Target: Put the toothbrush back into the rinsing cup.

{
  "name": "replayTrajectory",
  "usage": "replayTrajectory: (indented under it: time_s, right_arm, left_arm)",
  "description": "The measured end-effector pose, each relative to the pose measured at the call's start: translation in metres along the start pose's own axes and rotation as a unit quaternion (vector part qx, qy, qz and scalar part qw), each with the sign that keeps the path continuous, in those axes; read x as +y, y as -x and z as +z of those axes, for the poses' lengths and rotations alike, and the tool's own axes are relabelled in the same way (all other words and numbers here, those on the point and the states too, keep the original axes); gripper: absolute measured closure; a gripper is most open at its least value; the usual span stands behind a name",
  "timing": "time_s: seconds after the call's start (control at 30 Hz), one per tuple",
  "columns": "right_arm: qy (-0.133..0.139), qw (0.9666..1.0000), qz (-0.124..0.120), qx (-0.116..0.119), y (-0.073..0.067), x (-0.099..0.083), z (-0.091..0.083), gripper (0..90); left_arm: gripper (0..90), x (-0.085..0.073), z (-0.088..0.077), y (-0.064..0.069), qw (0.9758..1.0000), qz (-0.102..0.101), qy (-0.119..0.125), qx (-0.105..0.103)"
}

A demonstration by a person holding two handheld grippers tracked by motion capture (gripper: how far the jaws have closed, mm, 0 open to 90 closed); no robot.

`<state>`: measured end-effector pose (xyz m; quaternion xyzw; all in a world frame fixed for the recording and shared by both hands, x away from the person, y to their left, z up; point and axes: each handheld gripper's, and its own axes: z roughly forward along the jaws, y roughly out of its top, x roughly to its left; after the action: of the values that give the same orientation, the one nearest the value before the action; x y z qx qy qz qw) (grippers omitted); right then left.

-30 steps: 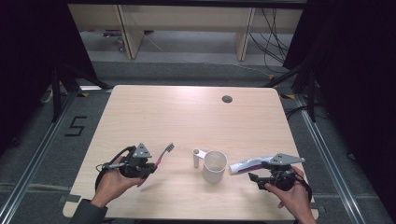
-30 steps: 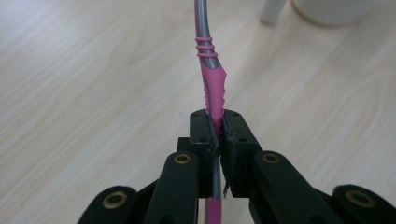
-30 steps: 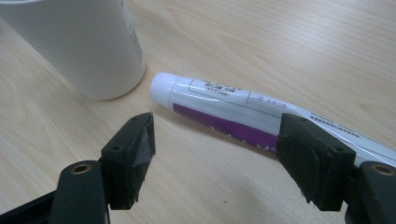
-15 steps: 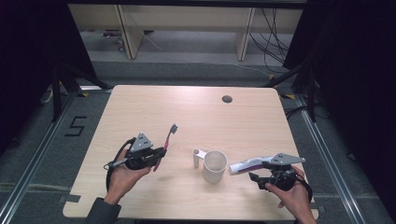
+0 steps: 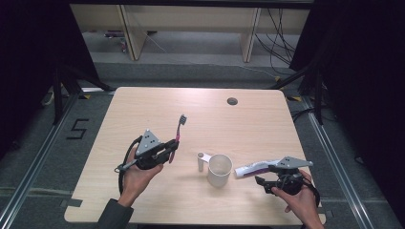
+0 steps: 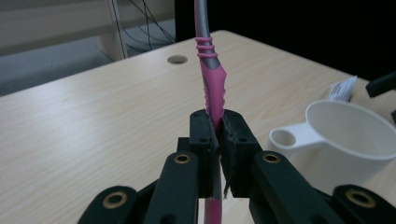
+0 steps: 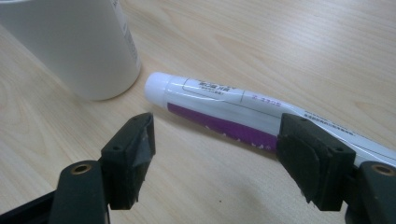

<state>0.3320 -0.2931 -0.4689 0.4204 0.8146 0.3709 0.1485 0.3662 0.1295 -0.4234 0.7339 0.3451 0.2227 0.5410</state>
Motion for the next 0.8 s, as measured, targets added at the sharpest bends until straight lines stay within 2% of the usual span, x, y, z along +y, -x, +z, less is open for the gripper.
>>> replayTrajectory:
  time_s: [0.03,0.07,0.1,0.17,0.2,0.4,0.47,0.5,0.53,0.77,0.8]
  right_arm:
    - [0.004,1.0000,-0.007,-0.003,0.001,0.000,0.000,28.9]
    - [0.001,1.0000,0.002,-0.001,-0.001,0.000,-0.001,28.9]
    - [0.004,1.0000,-0.008,-0.004,0.001,0.000,0.000,28.8]
    - [0.004,1.0000,-0.004,-0.004,0.001,0.000,-0.001,28.8]
    - [0.002,1.0000,0.002,0.004,0.000,0.000,0.000,28.8]
    - [0.006,1.0000,-0.002,0.002,0.002,0.000,-0.002,28.8]
    - [-0.002,0.9999,0.007,0.014,0.003,0.000,-0.003,28.8]
    - [-0.002,1.0000,0.003,0.009,0.004,0.000,-0.003,28.8]
    - [-0.003,0.9999,0.014,0.005,0.001,-0.001,-0.002,28.8]
    - [0.001,1.0000,0.002,0.001,0.002,-0.001,-0.002,28.8]
    - [-0.001,1.0000,0.008,0.003,0.001,-0.001,-0.002,28.8]
  left_arm:
    - [82.9,0.002,0.001,0.002,0.9998,-0.003,0.017,-0.004]
    - [82.9,0.003,0.002,0.002,0.9996,-0.004,0.026,-0.010]
    - [82.9,0.003,0.002,0.002,0.9996,-0.004,0.026,-0.010]
    - [82.9,0.006,0.003,0.006,0.9987,-0.014,0.046,-0.017]
    - [82.9,0.007,0.004,0.007,0.9983,-0.015,0.052,-0.022]
    - [82.9,0.010,0.009,0.012,0.9972,-0.019,0.063,-0.035]
    - [82.9,0.012,0.011,0.013,0.9969,-0.020,0.064,-0.041]
    - [82.9,0.013,0.012,0.014,0.9967,-0.021,0.067,-0.041]
    - [82.9,0.014,0.013,0.015,0.9965,-0.022,0.068,-0.044]
    - [82.9,0.020,0.024,0.021,0.9946,-0.025,0.080,-0.060]
    - [82.9,0.022,0.027,0.023,0.9940,-0.025,0.084,-0.066]
